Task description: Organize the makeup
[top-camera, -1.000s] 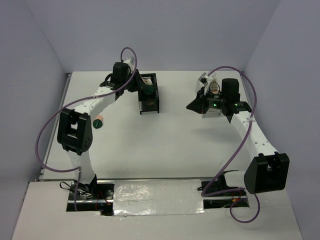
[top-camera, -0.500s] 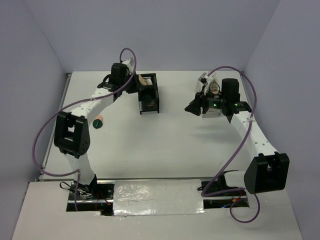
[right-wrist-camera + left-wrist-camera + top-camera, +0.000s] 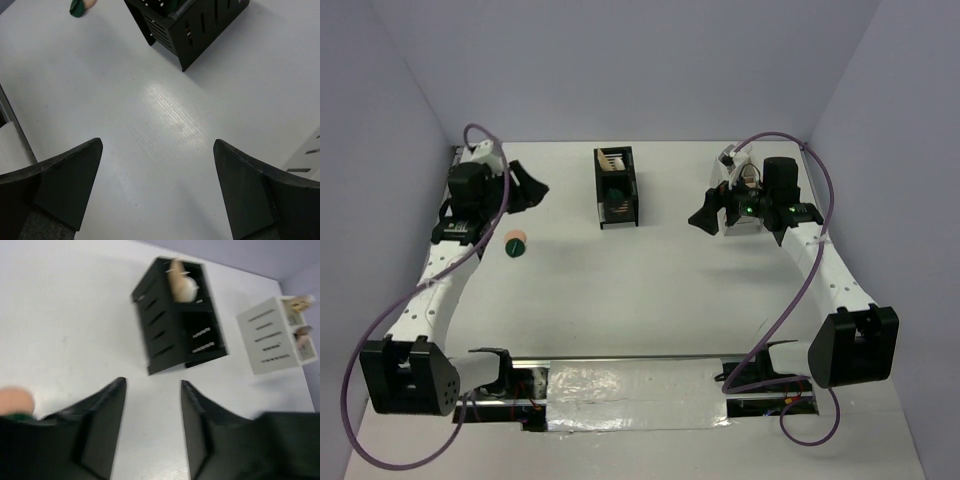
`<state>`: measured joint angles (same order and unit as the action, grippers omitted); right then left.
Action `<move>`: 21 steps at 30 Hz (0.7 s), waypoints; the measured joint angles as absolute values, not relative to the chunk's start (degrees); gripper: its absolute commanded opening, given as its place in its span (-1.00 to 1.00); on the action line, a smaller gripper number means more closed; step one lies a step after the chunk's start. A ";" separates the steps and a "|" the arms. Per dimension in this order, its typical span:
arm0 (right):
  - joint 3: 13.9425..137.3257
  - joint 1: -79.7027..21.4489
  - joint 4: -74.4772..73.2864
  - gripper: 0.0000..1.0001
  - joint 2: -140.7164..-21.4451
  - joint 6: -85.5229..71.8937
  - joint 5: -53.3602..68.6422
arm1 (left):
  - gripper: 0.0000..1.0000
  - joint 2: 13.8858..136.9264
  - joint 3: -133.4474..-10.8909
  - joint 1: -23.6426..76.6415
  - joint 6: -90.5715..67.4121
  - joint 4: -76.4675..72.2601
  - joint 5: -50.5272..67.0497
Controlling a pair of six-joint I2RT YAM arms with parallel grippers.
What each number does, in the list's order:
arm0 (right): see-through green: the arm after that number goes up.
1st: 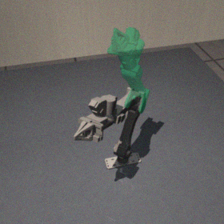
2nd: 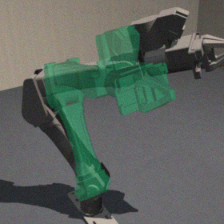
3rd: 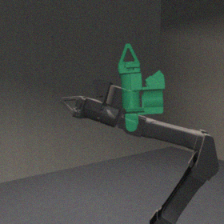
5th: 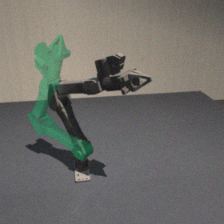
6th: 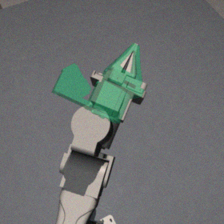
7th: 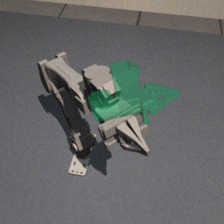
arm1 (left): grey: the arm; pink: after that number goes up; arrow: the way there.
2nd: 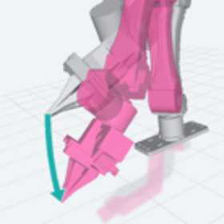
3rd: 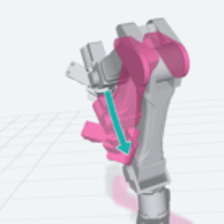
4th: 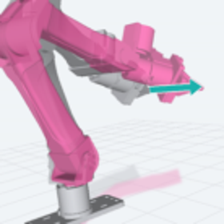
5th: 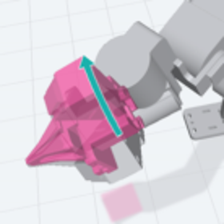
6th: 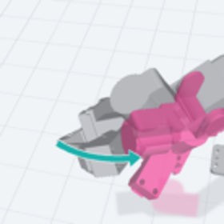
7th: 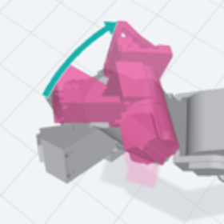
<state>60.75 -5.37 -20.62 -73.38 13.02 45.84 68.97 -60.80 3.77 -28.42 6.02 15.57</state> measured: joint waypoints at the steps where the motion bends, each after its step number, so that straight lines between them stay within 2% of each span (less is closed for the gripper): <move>1: 60.75 -5.37 -20.62 0.99 -73.38 13.04 45.23 | 0.32 67.96 -58.50 1.10 -28.34 6.55 15.90; 2: 60.75 -5.37 -20.64 0.99 -73.38 13.06 44.62 | 0.46 67.29 -56.36 -1.65 -28.27 7.49 16.62; 3: 60.75 -5.37 -20.64 0.99 -73.38 13.10 44.25 | 0.48 66.85 -54.59 -3.88 -28.23 8.25 17.32; 4: 60.75 -5.37 -20.64 0.99 -73.41 13.10 44.07 | 0.74 66.52 -53.04 -6.22 -28.42 8.97 18.24; 5: 60.77 -5.37 -20.64 0.99 -73.41 13.10 43.92 | 0.92 66.24 -51.64 -8.60 -28.36 9.96 19.09; 8: 60.95 -5.37 -20.69 0.98 -73.43 13.10 43.90 | 0.95 65.91 -48.95 -14.50 -28.40 12.53 20.99; 12: 61.14 -5.37 -20.67 0.97 -73.43 13.06 43.94 | 0.84 66.22 -48.38 -18.44 -27.68 16.34 19.25; 21: 61.17 -5.37 -20.67 0.96 -73.87 12.78 44.40 | 0.28 76.25 -48.73 -18.61 -25.32 20.23 10.55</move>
